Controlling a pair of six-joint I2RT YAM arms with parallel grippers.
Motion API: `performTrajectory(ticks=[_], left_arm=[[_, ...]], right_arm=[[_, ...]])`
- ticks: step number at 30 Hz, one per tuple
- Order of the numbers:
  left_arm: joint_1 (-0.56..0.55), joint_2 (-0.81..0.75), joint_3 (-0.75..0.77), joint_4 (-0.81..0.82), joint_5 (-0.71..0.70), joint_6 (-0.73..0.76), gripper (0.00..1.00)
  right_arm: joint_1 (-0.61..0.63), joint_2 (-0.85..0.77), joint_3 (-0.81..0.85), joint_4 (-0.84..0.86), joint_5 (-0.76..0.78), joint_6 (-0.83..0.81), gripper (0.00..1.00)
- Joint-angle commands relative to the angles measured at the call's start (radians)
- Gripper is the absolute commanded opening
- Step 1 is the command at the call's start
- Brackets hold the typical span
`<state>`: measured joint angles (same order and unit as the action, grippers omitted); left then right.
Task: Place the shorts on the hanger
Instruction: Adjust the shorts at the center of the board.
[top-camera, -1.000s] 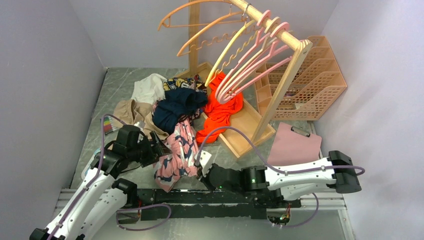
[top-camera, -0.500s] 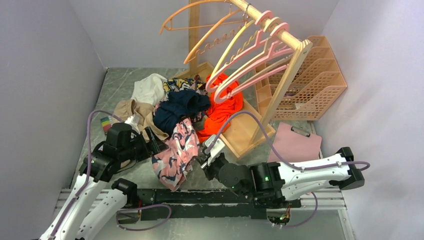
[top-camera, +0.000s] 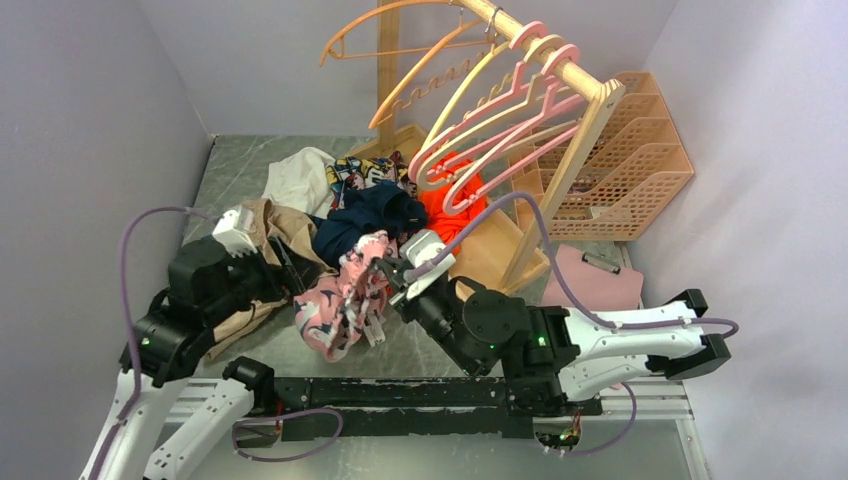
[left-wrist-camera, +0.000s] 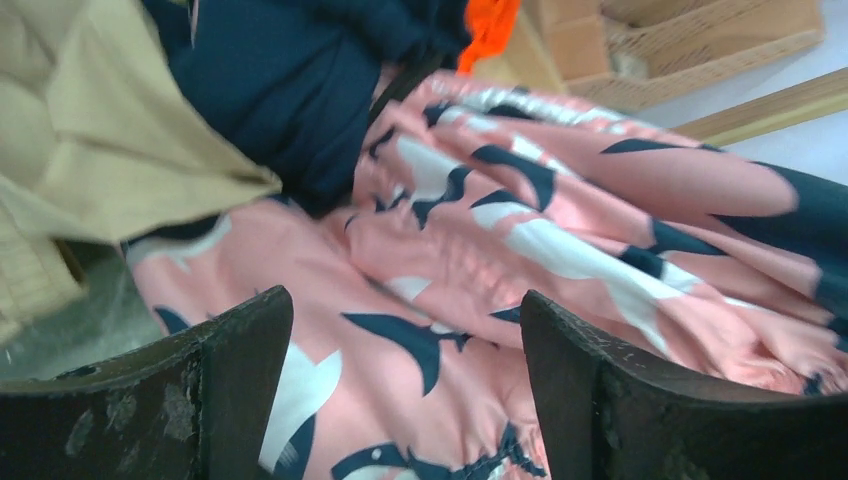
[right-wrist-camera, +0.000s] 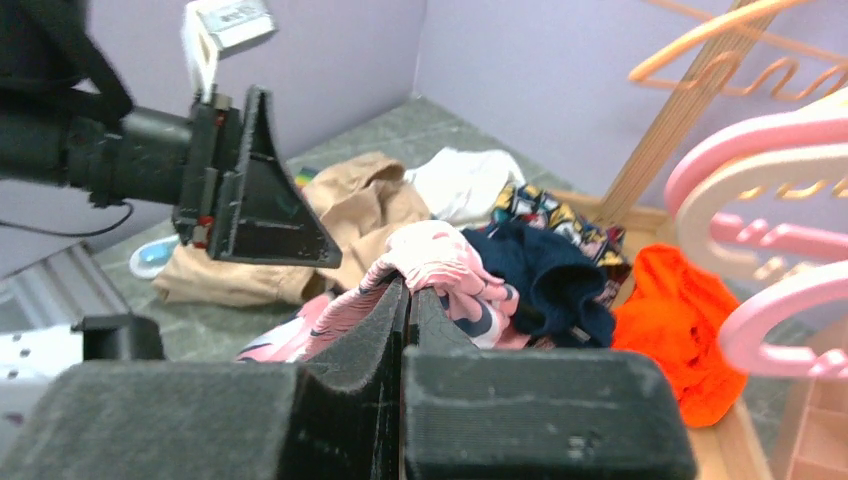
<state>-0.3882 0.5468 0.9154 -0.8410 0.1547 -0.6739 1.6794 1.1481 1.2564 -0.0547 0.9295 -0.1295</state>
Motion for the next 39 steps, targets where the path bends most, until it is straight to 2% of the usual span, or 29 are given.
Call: performTrajectory(ticks=[1,4,6,8,10,12,16,18,23,25,29,33,39], left_arm=[[-0.005,-0.026,0.119,0.073,-0.049,0.124,0.9],[-0.005,-0.07,0.158,0.097,-0.033,0.177,1.0],[-0.006,-0.103,0.167,0.112,-0.029,0.198,0.99],[-0.006,-0.137,0.173,0.125,-0.025,0.217,0.99],[-0.006,-0.165,0.183,0.132,-0.029,0.234,0.99],[-0.006,-0.189,0.19,0.151,-0.021,0.258,0.99],[-0.006,-0.195,0.218,0.226,0.039,0.362,0.99],[-0.006,-0.164,0.253,0.265,0.106,0.425,0.99],[-0.006,0.0,0.371,0.327,0.342,0.547,0.99],[-0.015,0.052,0.39,0.355,0.427,0.576,0.99],[-0.045,0.104,0.403,0.387,0.488,0.577,0.99],[-0.045,0.15,0.38,0.448,0.614,0.564,0.98],[-0.046,0.204,0.389,0.408,0.646,0.581,0.95]], right_arm=[[0.037,0.054,0.123,0.196,0.09,-0.254,0.0],[0.028,0.111,0.17,0.331,0.167,-0.401,0.0],[0.006,0.156,0.202,0.393,0.211,-0.486,0.0],[-0.031,0.194,0.235,0.389,0.224,-0.502,0.0],[-0.075,0.208,0.264,0.319,0.206,-0.445,0.0],[-0.124,0.215,0.298,0.195,0.152,-0.318,0.0],[-0.147,0.151,0.253,0.118,-0.081,-0.226,0.0],[-0.15,0.114,0.225,0.084,-0.219,-0.205,0.0],[-0.156,0.098,0.225,-0.089,-0.373,-0.147,0.0],[-0.156,0.096,0.221,-0.127,-0.401,-0.124,0.0],[-0.16,0.089,0.197,-0.132,-0.399,-0.099,0.0],[-0.167,0.091,0.192,-0.134,-0.409,-0.086,0.0],[-0.168,0.081,0.175,-0.113,-0.394,-0.086,0.0]])
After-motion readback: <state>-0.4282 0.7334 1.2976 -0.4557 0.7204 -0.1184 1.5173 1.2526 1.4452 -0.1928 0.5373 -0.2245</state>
